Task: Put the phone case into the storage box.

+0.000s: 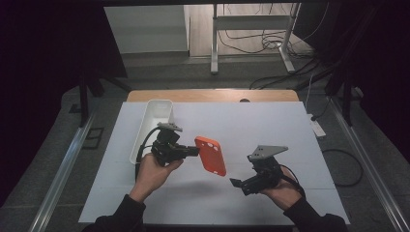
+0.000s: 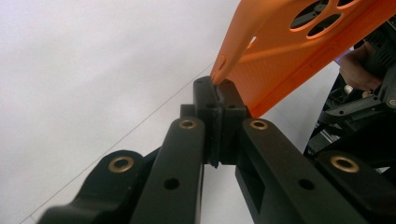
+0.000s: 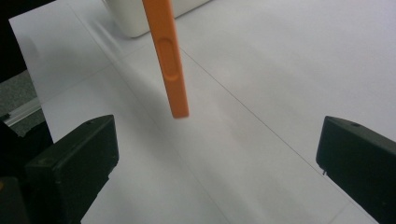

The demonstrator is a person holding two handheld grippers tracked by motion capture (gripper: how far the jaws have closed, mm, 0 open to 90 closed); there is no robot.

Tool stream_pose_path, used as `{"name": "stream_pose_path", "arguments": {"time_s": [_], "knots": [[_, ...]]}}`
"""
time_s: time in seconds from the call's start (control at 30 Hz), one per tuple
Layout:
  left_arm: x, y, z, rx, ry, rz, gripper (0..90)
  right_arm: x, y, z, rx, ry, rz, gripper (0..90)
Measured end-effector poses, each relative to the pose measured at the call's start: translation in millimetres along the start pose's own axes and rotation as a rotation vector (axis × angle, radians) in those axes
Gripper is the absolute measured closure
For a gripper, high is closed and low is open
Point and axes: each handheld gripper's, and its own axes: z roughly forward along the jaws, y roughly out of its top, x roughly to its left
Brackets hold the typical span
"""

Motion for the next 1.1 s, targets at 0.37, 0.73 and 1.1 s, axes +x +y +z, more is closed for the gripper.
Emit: {"name": "stream_pose_path", "arguments": {"time_s": [0.37, 0.73, 1.1], "knots": [[9.3, 1.7, -6.5, -0.003, 0.028, -0.006, 88.9, -3.3, -10.0, -9.5, 0.018, -0.03, -0.001, 0.0], [17.1, 3.0, -11.5, -0.003, 0.043, -0.015, 88.9, -7.8, -22.3, -21.8, 0.021, -0.063, 0.022, 0.0], [22.7, 7.4, -17.4, 0.0, 0.052, -0.014, 88.9, -13.4, -35.5, -32.9, 0.044, -0.113, 0.038, 0.0]]}}
